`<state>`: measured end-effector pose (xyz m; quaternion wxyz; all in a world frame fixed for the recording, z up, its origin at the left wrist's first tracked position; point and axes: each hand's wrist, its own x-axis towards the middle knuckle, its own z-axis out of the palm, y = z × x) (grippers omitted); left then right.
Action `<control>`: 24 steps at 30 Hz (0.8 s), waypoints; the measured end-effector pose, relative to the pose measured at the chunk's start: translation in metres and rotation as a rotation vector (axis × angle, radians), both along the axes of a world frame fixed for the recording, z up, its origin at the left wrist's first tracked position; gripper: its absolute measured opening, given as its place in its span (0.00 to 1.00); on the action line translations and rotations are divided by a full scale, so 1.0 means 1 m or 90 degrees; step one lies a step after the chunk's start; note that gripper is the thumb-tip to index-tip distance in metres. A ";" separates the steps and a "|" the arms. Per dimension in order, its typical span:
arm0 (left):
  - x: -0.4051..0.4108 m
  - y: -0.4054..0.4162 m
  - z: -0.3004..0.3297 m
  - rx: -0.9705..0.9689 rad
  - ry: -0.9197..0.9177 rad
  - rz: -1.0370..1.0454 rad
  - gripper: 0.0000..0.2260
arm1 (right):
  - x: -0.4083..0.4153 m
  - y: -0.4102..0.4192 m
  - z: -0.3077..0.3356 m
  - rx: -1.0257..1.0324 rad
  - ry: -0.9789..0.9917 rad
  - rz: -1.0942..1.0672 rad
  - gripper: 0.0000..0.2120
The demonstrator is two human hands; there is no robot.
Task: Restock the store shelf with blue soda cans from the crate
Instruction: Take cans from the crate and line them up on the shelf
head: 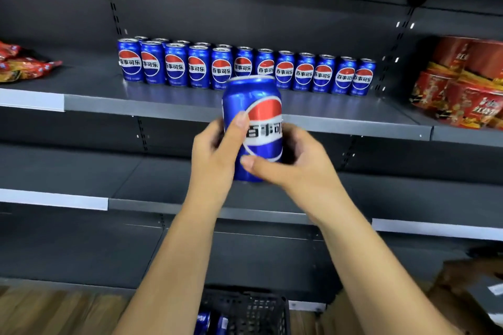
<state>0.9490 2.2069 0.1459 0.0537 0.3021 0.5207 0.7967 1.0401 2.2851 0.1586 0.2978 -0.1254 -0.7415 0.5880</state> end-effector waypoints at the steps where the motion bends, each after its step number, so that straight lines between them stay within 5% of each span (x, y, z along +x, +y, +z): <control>1: -0.013 0.004 0.002 -0.020 0.034 0.022 0.18 | -0.012 0.004 0.003 0.019 0.001 -0.020 0.28; 13: -0.131 0.076 0.016 -0.178 0.159 0.209 0.18 | -0.131 0.081 0.028 0.083 0.012 -0.196 0.31; 24: -0.206 0.149 -0.001 -0.557 0.245 0.268 0.08 | -0.225 0.165 -0.007 0.150 -0.078 -0.197 0.36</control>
